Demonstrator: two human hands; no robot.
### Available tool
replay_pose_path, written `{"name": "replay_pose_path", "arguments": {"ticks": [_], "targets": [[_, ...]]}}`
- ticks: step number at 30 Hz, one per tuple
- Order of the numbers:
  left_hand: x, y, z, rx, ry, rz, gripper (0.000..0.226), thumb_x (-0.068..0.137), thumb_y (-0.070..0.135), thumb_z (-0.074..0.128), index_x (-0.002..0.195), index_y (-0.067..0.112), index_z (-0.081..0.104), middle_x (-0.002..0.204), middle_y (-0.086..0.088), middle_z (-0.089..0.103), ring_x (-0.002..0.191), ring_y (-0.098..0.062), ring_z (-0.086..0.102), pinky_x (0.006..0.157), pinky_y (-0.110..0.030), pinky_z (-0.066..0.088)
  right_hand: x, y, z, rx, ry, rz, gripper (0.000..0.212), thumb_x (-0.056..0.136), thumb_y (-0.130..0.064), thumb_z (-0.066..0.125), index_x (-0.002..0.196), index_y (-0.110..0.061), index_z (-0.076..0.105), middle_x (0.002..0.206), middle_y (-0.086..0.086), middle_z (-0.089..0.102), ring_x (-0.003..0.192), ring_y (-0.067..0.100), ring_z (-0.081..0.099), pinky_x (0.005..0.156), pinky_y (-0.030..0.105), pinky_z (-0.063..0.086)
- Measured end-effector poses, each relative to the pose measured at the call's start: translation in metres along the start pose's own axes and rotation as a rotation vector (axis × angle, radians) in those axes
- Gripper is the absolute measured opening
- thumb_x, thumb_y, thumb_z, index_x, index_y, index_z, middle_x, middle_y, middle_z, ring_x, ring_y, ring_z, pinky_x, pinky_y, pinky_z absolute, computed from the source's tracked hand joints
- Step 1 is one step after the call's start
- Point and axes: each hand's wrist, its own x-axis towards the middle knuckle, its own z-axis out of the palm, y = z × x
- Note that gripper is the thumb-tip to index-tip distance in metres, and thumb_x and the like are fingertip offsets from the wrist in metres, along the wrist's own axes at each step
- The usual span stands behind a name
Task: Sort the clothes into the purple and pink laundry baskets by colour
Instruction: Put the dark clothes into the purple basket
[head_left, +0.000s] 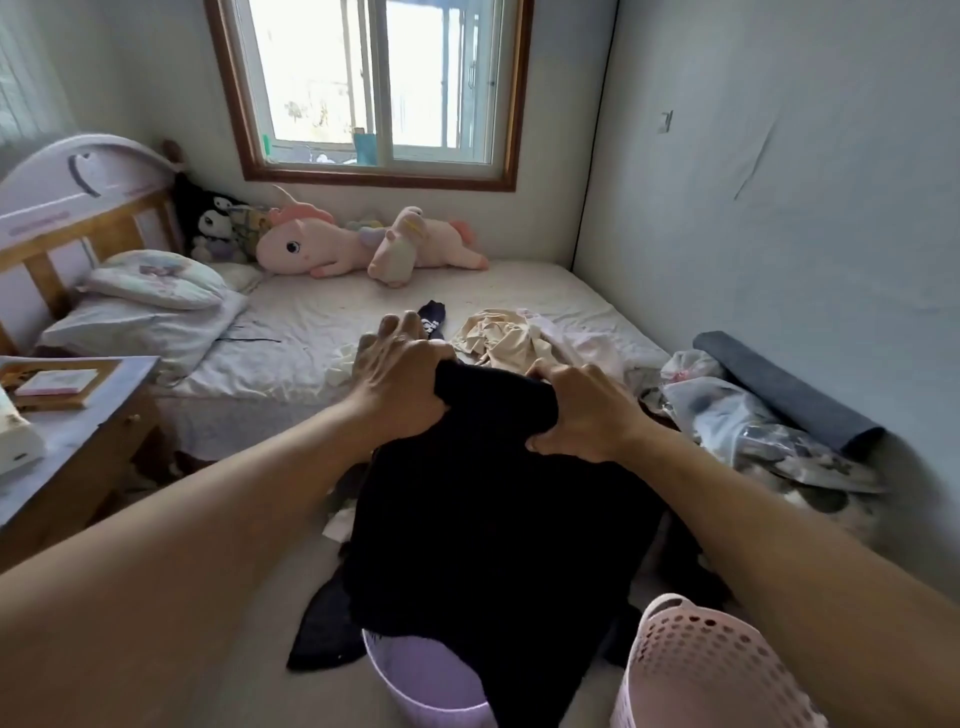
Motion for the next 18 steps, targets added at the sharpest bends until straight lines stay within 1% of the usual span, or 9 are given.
{"name": "replay_pose_path", "arguments": {"ticks": [1,2,4,6,7,9,12,15,18], "targets": [[0.002,0.001,0.003,-0.009,-0.003,0.002,0.031,0.076,0.024,0.066,0.107,0.024,0.067,0.116,-0.003,0.053,0.113,-0.026,0.047,0.087,-0.033,0.035,0.000,0.003,0.004,0.025,0.010,0.009,0.068,0.064,-0.035,0.079,0.125,-0.025,0.050,0.114,0.002,0.062,0.109,0.024,0.057,0.083,0.031,0.041],[0.005,0.000,0.009,-0.035,-0.016,-0.011,0.029,0.076,0.021,0.066,0.105,0.022,0.067,0.111,-0.003,0.056,0.108,-0.026,0.051,0.082,-0.031,0.036,0.000,0.006,0.010,0.058,0.006,0.027,0.078,0.061,-0.037,0.082,0.130,-0.027,0.045,0.116,0.002,0.062,0.110,0.024,0.057,0.086,0.032,0.043],[0.010,0.000,0.018,-0.103,-0.059,-0.071,0.026,0.077,0.017,0.064,0.103,0.020,0.063,0.093,-0.002,0.056,0.090,-0.025,0.055,0.069,-0.028,0.034,-0.001,0.012,0.024,0.084,-0.028,0.048,0.106,0.050,-0.045,0.087,0.139,-0.033,0.030,0.124,0.001,0.059,0.113,0.026,0.056,0.092,0.038,0.046],[0.018,-0.007,0.032,-0.156,-0.131,-0.092,0.028,0.077,0.016,0.065,0.104,0.023,0.062,0.089,-0.002,0.056,0.084,-0.023,0.054,0.065,-0.028,0.035,0.001,0.018,0.044,-0.014,-0.065,0.047,0.121,0.047,-0.048,0.086,0.144,-0.037,0.015,0.128,0.002,0.057,0.113,0.030,0.057,0.092,0.042,0.047],[0.022,-0.013,0.041,-0.177,-0.167,-0.084,0.028,0.076,0.016,0.067,0.102,0.024,0.062,0.090,-0.004,0.059,0.085,-0.025,0.058,0.064,-0.028,0.037,0.004,0.021,0.053,-0.091,-0.071,0.052,0.117,0.051,-0.046,0.085,0.144,-0.035,0.015,0.124,0.004,0.059,0.110,0.032,0.059,0.089,0.041,0.048],[0.032,-0.028,0.060,-0.198,-0.225,-0.075,0.024,0.074,0.017,0.069,0.096,0.025,0.062,0.089,-0.004,0.061,0.087,-0.029,0.062,0.063,-0.029,0.040,0.018,0.027,0.070,-0.219,-0.066,0.070,0.090,0.064,-0.037,0.080,0.138,-0.029,0.028,0.115,0.008,0.064,0.105,0.035,0.062,0.082,0.039,0.047],[0.043,-0.052,0.086,-0.161,-0.259,-0.069,0.024,0.076,0.023,0.068,0.097,0.030,0.059,0.095,-0.006,0.063,0.090,-0.033,0.062,0.065,-0.032,0.043,0.044,0.029,0.089,-0.259,-0.097,0.085,0.050,0.073,-0.028,0.073,0.113,-0.017,0.047,0.106,0.010,0.067,0.101,0.036,0.063,0.072,0.036,0.045],[0.052,-0.077,0.115,-0.084,-0.293,-0.028,0.037,0.077,0.024,0.064,0.111,0.036,0.056,0.105,-0.004,0.063,0.098,-0.032,0.061,0.070,-0.035,0.042,0.072,0.032,0.115,-0.271,-0.126,0.097,0.040,0.075,-0.025,0.072,0.106,-0.014,0.049,0.105,0.010,0.066,0.100,0.035,0.063,0.073,0.037,0.047],[0.054,-0.097,0.146,-0.003,-0.322,0.042,0.037,0.076,0.020,0.060,0.111,0.032,0.053,0.105,0.001,0.063,0.101,-0.027,0.060,0.074,-0.035,0.039,0.091,0.035,0.150,-0.319,-0.137,0.089,0.034,0.080,-0.020,0.068,0.105,-0.014,0.047,0.105,0.005,0.065,0.098,0.032,0.064,0.067,0.034,0.040]]}}
